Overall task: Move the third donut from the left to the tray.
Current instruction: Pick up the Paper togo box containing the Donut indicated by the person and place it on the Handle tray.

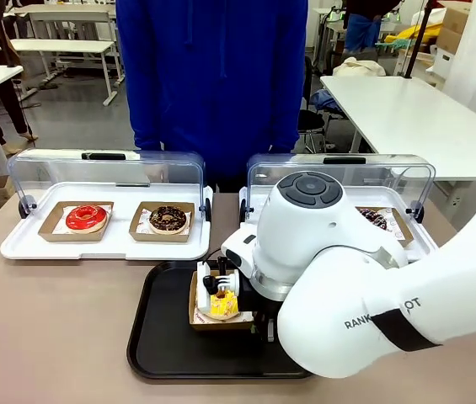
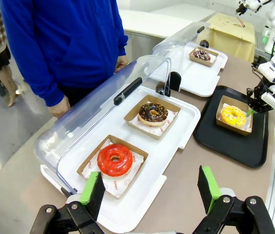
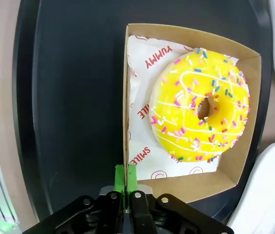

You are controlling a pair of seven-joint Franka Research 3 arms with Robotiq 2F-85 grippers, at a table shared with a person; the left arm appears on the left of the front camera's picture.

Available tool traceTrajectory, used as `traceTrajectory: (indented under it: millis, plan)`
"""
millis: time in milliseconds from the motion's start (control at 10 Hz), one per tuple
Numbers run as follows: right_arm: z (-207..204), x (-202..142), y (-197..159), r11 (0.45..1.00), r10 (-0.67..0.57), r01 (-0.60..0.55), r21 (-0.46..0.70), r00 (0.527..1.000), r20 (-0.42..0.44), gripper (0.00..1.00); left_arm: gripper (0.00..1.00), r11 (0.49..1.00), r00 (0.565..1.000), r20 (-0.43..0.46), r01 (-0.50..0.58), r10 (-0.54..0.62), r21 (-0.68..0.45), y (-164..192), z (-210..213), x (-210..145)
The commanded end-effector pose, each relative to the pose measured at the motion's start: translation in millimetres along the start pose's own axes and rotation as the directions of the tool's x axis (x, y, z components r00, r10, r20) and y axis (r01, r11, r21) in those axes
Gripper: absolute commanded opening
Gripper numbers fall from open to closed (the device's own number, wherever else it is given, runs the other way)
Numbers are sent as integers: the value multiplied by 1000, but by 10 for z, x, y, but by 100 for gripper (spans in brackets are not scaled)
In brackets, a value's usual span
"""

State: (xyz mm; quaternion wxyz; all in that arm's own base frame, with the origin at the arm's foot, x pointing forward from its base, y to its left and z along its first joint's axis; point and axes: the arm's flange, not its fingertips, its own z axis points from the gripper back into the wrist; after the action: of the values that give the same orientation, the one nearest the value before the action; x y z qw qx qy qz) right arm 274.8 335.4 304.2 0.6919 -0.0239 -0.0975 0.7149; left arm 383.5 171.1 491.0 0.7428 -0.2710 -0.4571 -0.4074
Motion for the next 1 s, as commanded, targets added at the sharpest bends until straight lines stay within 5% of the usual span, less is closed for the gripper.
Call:
traceTrajectory:
  millis: [0,100,200,300,400,500,600,900]
  plan:
    - [-33,-148,169,999,-15,16,-30,1000,11,0,100,1000,1000,-2,-2,2,-8,-17,12,19]
    - [-22,-168,151,999,-7,8,-38,1000,21,0,100,1000,1000,-2,-2,2,-8,-17,12,19]
    - [32,-175,153,1000,6,-5,-31,1000,10,59,100,1000,1000,-2,-2,2,-8,-17,12,19]
    - [94,-197,136,999,-13,13,-36,1000,14,59,100,1000,1000,-2,-2,2,-8,-17,12,19]
    - [151,-210,155,999,-8,9,-42,1000,11,100,100,1000,1000,-2,-2,2,-8,-17,12,19]
    - [215,-238,156,999,-13,14,-43,1000,7,63,100,1000,1000,-2,-2,2,-8,-17,12,19]
    - [284,-256,157,999,-12,12,-40,1000,12,100,100,1000,1000,-2,-2,2,-8,-17,12,19]
    - [543,-269,171,998,-6,6,-59,1000,-1,100,100,1000,1000,-2,-2,2,-8,-17,12,19]
